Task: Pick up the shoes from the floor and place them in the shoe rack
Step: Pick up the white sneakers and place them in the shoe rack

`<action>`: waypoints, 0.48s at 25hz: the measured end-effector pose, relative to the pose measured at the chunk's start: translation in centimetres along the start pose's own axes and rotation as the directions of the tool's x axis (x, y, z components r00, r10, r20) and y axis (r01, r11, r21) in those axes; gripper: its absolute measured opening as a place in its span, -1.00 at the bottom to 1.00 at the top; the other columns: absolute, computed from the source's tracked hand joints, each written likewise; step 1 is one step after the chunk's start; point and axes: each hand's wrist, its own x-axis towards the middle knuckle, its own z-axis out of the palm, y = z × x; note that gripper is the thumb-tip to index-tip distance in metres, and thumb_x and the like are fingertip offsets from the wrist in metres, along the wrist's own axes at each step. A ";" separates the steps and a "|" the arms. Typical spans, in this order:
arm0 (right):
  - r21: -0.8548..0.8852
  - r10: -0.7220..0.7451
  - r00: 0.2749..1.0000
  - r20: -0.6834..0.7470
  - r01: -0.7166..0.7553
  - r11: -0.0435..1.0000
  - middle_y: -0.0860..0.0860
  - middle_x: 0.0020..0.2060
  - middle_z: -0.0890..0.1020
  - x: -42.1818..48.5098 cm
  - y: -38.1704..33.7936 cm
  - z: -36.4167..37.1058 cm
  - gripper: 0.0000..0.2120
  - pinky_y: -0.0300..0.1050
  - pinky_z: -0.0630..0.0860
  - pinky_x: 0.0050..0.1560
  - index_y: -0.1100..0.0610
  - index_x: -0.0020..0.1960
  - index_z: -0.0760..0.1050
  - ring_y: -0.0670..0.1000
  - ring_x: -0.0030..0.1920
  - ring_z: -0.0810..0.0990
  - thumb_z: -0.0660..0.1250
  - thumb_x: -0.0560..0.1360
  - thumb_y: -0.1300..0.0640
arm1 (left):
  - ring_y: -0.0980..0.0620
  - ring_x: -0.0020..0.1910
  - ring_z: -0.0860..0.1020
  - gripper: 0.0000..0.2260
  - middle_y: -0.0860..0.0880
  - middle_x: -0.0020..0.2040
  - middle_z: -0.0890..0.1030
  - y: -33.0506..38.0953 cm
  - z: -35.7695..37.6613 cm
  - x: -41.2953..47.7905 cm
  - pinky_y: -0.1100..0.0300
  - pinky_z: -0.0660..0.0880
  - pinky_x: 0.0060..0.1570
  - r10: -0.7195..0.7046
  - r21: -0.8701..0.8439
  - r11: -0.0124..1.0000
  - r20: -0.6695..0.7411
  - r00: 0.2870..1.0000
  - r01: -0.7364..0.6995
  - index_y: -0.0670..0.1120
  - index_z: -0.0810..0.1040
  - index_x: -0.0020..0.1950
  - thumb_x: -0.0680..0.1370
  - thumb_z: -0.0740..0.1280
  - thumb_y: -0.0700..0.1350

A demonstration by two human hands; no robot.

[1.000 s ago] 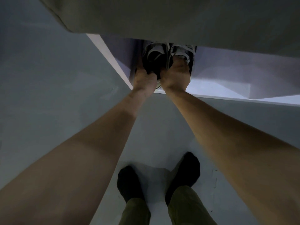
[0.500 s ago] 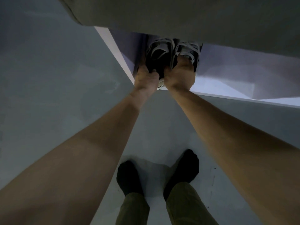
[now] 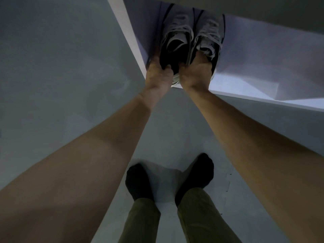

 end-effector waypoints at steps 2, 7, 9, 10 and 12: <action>0.015 -0.032 0.999 0.005 0.032 0.999 0.17 0.11 0.65 -0.3 0.1 -0.2 -0.62 0.00 0.55 0.05 0.26 0.18 0.52 0.21 0.14 0.61 0.37 0.45 0.06 | -0.14 0.36 0.52 -0.38 -0.15 0.37 0.54 -0.1 -0.1 0.0 -0.02 0.44 0.39 -0.007 0.003 1.000 -0.007 1.000 0.007 -0.14 0.43 0.44 0.37 0.21 -0.05; 0.063 -0.147 0.985 -0.093 0.153 0.986 0.19 0.23 0.59 -3.8 0.6 -1.3 -0.54 0.01 0.52 0.19 0.26 0.33 0.47 0.19 0.25 0.56 0.33 0.47 0.08 | -0.12 0.31 0.55 -0.49 -0.16 0.34 0.57 -1.4 -1.0 -1.9 0.02 0.48 0.34 0.029 -0.063 0.998 0.029 0.999 -0.027 -0.11 0.42 0.44 0.47 0.28 -0.12; 0.063 -0.229 0.958 -0.172 0.242 0.968 0.18 0.23 0.59 -6.9 1.7 -1.9 -0.53 -0.04 0.50 0.21 0.25 0.34 0.48 0.18 0.24 0.57 0.34 0.46 0.13 | -0.02 0.15 0.58 -0.55 -0.07 0.24 0.62 -2.6 -1.8 -4.1 0.13 0.49 0.22 -0.023 -0.042 0.999 0.043 0.999 0.025 0.02 0.43 0.45 0.55 0.32 -0.10; 0.074 -0.220 0.963 -0.156 0.234 0.969 0.16 0.22 0.60 -8.5 2.7 -2.0 -0.52 -0.07 0.48 0.21 0.24 0.34 0.49 0.17 0.22 0.58 0.34 0.44 0.13 | -0.08 0.06 0.60 -0.58 -0.10 0.14 0.65 -3.5 -2.2 -5.1 0.08 0.51 0.14 -0.069 -0.051 0.996 0.054 0.996 0.072 0.06 0.49 0.38 0.51 0.33 -0.07; 0.144 -0.064 0.998 0.006 0.063 0.988 0.13 0.22 0.60 -11.9 4.5 -2.3 -0.48 -0.08 0.48 0.27 0.17 0.39 0.45 0.13 0.21 0.59 0.35 0.44 0.11 | -0.18 0.00 0.65 -0.66 -0.14 0.07 0.70 -5.4 -3.3 -7.2 -0.01 0.53 0.04 -0.150 -0.053 0.987 0.085 0.985 0.154 0.13 0.59 0.11 0.35 0.30 -0.02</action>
